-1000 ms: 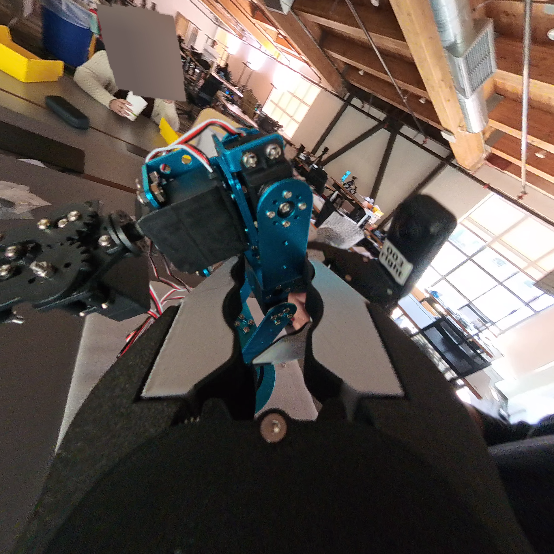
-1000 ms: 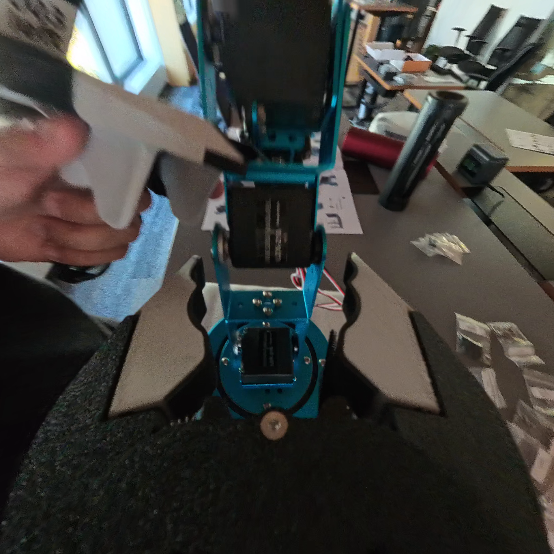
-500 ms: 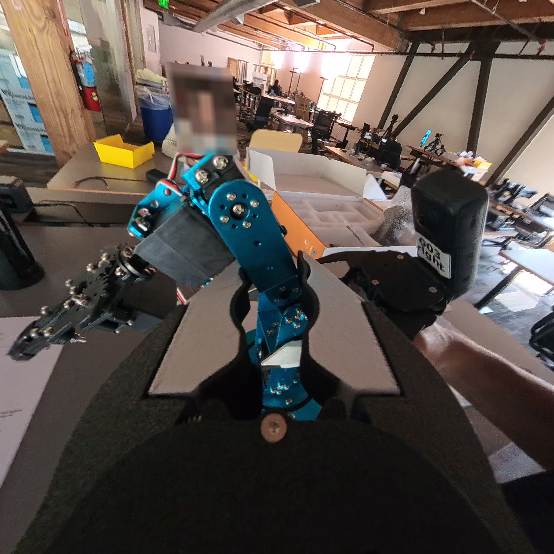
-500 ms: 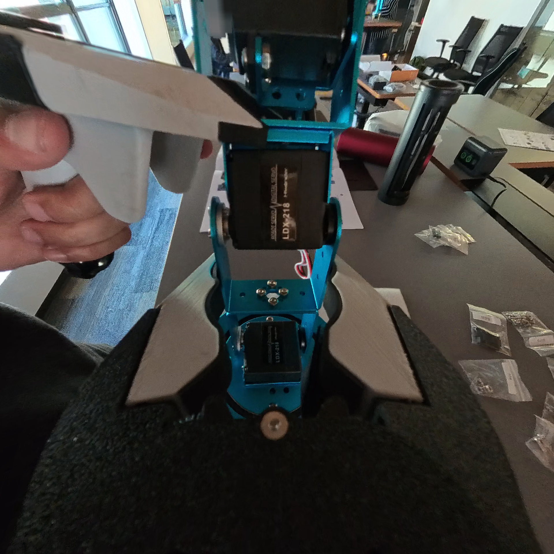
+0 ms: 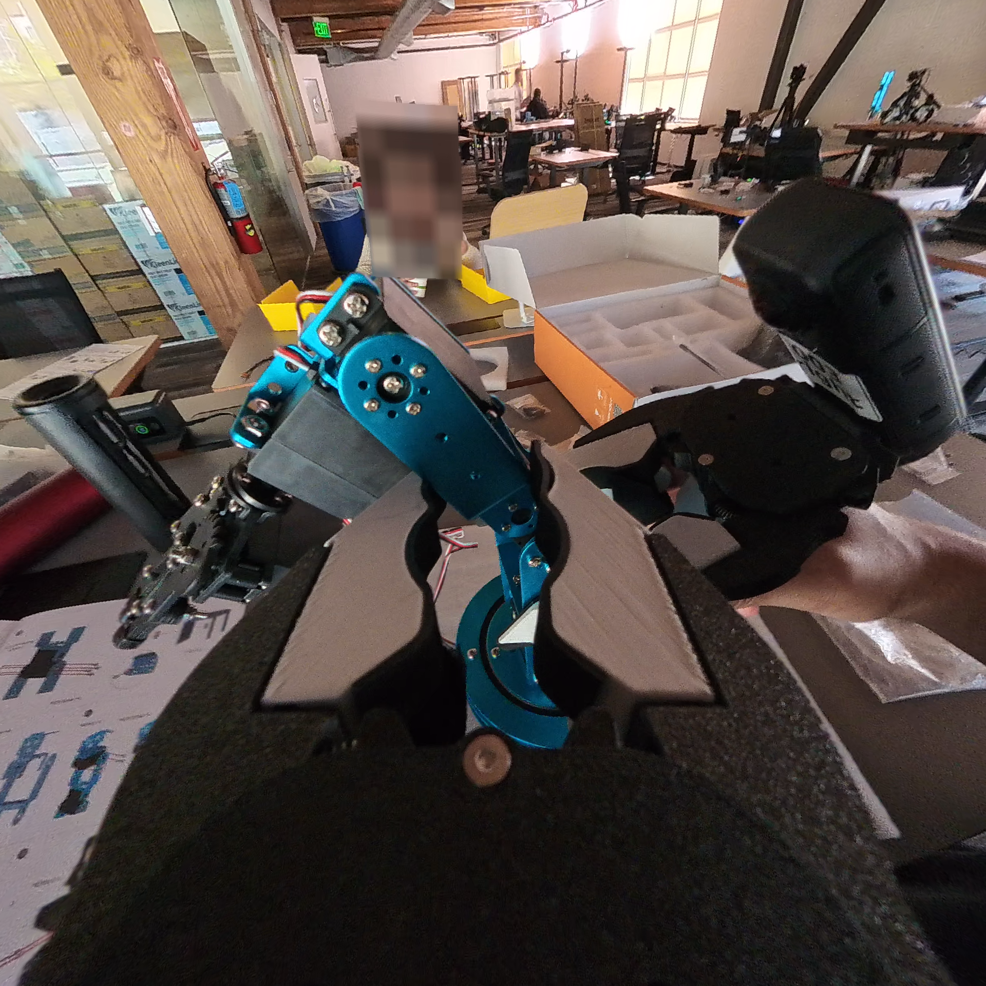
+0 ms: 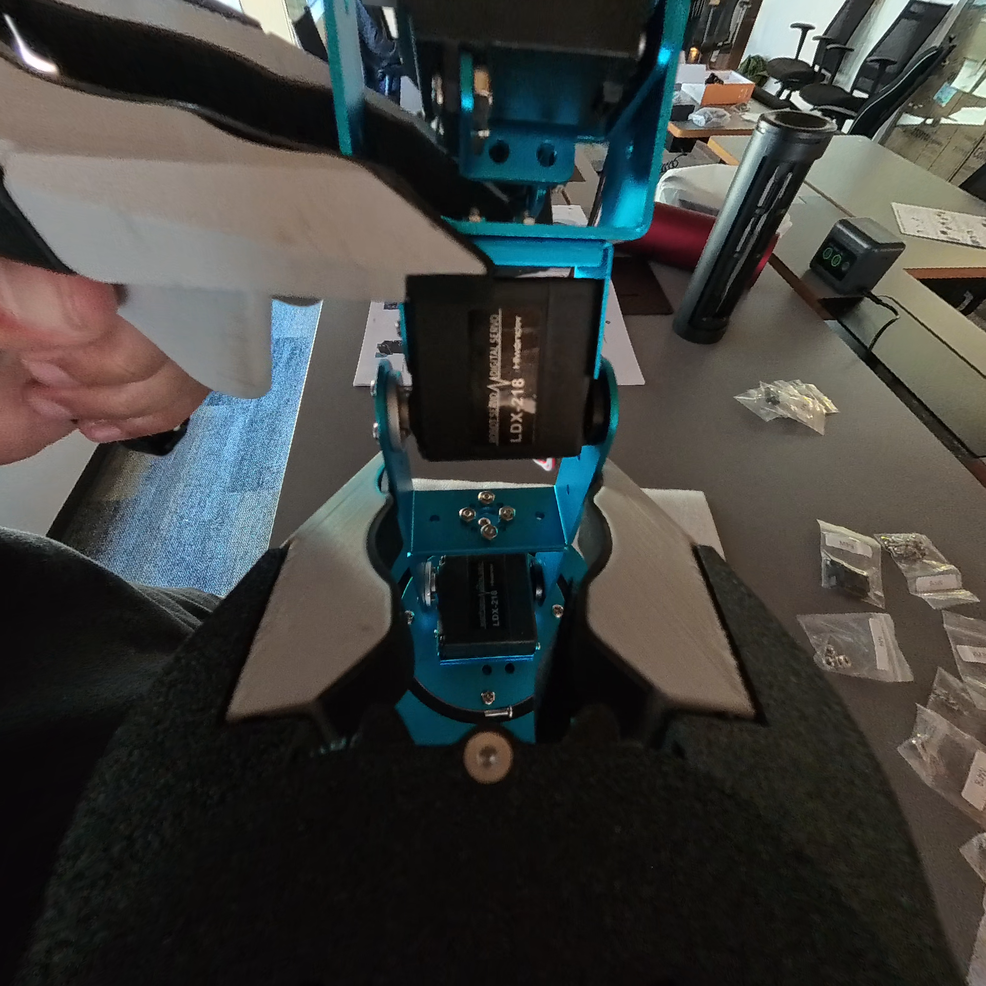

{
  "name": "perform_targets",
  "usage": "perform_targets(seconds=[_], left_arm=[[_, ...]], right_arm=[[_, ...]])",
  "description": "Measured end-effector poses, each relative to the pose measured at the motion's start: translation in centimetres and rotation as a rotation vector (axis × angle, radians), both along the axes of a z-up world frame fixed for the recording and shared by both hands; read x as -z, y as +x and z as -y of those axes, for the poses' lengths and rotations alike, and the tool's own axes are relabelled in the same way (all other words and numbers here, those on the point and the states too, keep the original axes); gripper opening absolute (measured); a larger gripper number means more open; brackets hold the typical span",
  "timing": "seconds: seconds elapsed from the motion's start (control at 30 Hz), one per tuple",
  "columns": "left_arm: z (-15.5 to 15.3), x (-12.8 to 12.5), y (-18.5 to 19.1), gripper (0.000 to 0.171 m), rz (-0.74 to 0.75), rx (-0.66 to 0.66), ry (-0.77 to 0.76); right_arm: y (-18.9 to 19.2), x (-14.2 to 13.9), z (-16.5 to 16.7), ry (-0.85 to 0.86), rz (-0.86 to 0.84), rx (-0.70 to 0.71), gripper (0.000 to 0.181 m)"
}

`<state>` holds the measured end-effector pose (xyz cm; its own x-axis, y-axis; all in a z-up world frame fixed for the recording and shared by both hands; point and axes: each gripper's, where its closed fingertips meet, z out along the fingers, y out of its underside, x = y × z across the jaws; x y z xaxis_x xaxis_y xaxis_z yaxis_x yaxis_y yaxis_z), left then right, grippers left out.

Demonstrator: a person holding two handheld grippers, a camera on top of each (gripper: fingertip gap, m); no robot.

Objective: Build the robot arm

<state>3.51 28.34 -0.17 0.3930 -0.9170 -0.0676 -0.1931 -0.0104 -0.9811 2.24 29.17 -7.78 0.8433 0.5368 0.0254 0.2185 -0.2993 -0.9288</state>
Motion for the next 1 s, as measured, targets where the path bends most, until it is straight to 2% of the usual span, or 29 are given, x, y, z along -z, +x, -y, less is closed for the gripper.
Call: perform_targets(seconds=[0.3, 0.47, 0.63, 0.7, 0.77, 0.83, 0.87, 0.93, 1.0], left_arm=[[0.7, -0.2, 0.8, 0.032, -0.075, -0.016, 0.096], [0.4, -0.1, 1.0, 0.031, -0.027, 0.007, -0.002], [-0.3, 0.0, 0.1, 0.033, 0.063, -0.002, -0.063], [-0.8, 0.3, -0.4, 0.036, 0.09, -0.023, -0.08], [-1.2, 0.5, -0.8, 0.04, 0.118, -0.041, -0.081], [-1.0, 0.4, -0.9, 0.048, 0.168, -0.03, -0.087], [-1.0, 0.3, -1.0, 0.045, 0.195, -0.026, -0.08], [-0.6, 0.4, -0.8, 0.04, 0.23, -0.006, -0.077], [-0.2, 1.0, -0.4, 0.051, 0.227, 0.014, -0.107]], right_arm=[[0.6, -0.1, 0.5, -0.012, -0.011, 0.001, 0.064], [0.7, -0.2, 0.3, -0.015, -0.042, -0.009, 0.065], [0.1, -0.3, 1.1, -0.12, -0.117, -0.131, 0.073], [0.8, -1.0, 1.9, -0.162, -0.099, -0.179, 0.076], [3.0, -2.7, 2.2, -0.181, -0.025, -0.196, 0.072], [5.3, -6.3, 1.4, -0.182, 0.014, -0.196, 0.072], [5.7, -8.4, 0.9, -0.194, 0.017, -0.219, 0.072], [5.2, -11.7, -0.6, -0.243, 0.064, -0.28, 0.081], [3.0, -13.9, -2.4, -0.254, 0.179, -0.352, 0.081]])
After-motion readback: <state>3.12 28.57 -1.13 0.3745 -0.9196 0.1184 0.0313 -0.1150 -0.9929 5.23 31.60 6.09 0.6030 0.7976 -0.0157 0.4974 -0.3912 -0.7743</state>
